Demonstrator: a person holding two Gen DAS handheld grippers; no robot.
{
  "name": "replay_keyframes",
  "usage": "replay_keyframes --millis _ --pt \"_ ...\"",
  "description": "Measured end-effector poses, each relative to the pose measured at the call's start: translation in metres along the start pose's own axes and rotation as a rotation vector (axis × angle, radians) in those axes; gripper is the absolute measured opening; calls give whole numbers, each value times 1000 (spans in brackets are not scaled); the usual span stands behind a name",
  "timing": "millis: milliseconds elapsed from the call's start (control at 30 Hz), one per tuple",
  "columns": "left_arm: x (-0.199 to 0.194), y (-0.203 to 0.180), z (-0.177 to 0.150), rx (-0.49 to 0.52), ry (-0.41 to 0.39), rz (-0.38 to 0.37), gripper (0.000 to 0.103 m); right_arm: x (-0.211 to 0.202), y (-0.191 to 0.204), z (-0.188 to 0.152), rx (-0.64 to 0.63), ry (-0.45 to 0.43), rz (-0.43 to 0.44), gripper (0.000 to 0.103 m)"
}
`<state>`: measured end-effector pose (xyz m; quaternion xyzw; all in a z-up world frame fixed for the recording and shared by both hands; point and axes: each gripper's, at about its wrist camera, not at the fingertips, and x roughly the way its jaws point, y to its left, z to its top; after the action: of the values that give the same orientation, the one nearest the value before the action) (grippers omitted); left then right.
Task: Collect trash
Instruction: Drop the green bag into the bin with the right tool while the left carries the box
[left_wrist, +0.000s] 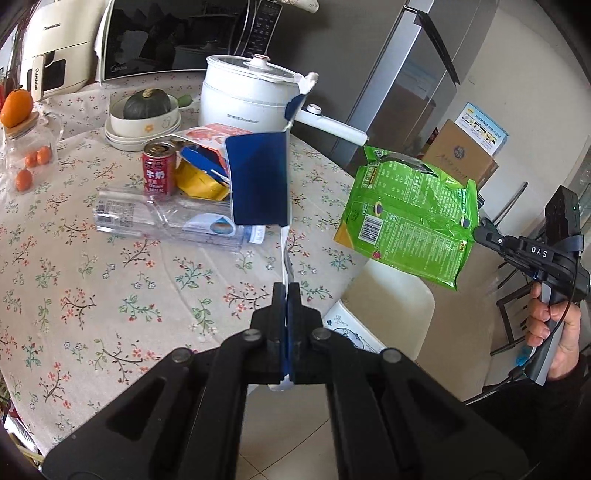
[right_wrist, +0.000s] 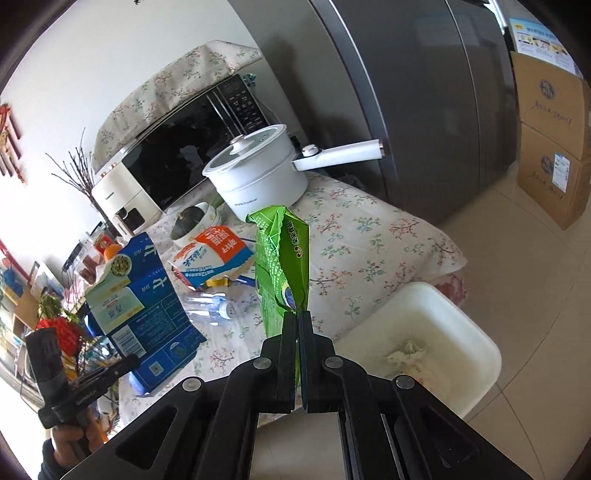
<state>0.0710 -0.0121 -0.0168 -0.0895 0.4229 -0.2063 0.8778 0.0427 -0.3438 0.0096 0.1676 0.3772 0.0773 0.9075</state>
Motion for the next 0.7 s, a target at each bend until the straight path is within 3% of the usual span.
replay_keyframes --millis 267,500,533,600,667,700 --pt "32 -53 -3 93 63 -86 1 -2 -63 -14 88 85 -171 2" --pt "60 -88 -8 150 129 -157 1 22 -93 -28 119 208 -239 5" --pt "64 -93 -9 159 139 -163 1 23 -99 -30 128 218 -250 9" --pt "74 -101 -10 167 162 -173 1 24 -105 -31 147 228 -270 28" --pt "85 -109 -12 164 181 -183 1 18 -111 -32 155 205 -283 54" --pt "90 -113 -13 159 190 -191 1 15 -113 -32 158 195 -289 55"
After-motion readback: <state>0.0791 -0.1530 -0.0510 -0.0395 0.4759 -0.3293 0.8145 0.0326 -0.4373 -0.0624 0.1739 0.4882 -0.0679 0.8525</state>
